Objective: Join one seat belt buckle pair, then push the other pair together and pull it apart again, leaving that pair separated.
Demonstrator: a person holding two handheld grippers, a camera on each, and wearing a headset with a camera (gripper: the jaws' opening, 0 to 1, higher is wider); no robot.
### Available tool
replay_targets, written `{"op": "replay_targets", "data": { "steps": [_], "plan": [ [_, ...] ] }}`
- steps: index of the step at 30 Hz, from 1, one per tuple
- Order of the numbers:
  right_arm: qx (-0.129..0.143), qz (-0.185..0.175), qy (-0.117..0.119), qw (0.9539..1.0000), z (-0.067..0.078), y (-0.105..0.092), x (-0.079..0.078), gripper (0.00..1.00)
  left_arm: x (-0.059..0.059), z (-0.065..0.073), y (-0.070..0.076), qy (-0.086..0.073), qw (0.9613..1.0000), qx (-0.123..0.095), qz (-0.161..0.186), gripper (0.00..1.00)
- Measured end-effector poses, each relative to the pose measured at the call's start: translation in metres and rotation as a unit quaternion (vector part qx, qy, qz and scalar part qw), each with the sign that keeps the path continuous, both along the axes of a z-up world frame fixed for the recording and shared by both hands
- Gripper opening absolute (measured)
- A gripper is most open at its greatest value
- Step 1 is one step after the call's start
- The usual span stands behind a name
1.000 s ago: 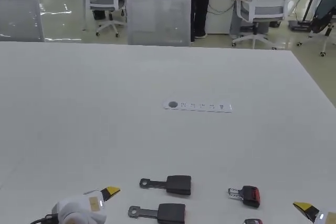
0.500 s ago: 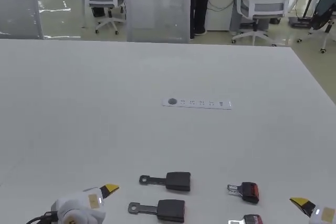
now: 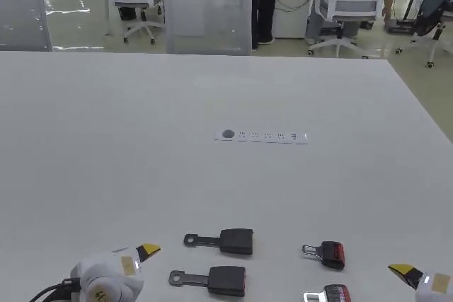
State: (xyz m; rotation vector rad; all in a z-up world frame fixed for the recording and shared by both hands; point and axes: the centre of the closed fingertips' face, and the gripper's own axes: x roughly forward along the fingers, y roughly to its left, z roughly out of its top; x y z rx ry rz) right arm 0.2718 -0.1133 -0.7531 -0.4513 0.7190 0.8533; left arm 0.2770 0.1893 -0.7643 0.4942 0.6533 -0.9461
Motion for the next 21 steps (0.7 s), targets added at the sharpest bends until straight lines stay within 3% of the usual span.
{"op": "replay_targets", "data": {
  "steps": [10,14,17,21],
  "plan": [
    [-0.011,0.018,0.006,0.9997,-0.004,0.000,0.001,0.83,0.002,-0.012,-0.016,0.012,0.9995,0.016,-0.026,0.92],
    [-0.016,0.028,0.008,0.9994,-0.006,0.000,0.002,0.79,0.009,-0.016,-0.017,0.007,0.9987,0.035,-0.035,0.91],
    [-0.023,0.045,0.013,0.9986,-0.010,0.002,0.002,0.76,0.011,-0.023,-0.016,0.018,0.9972,0.058,-0.043,0.86],
    [-0.022,0.056,0.014,0.9981,-0.012,0.005,0.004,0.74,0.014,-0.027,-0.018,0.014,0.9948,0.078,-0.064,0.83]
  ]
}}
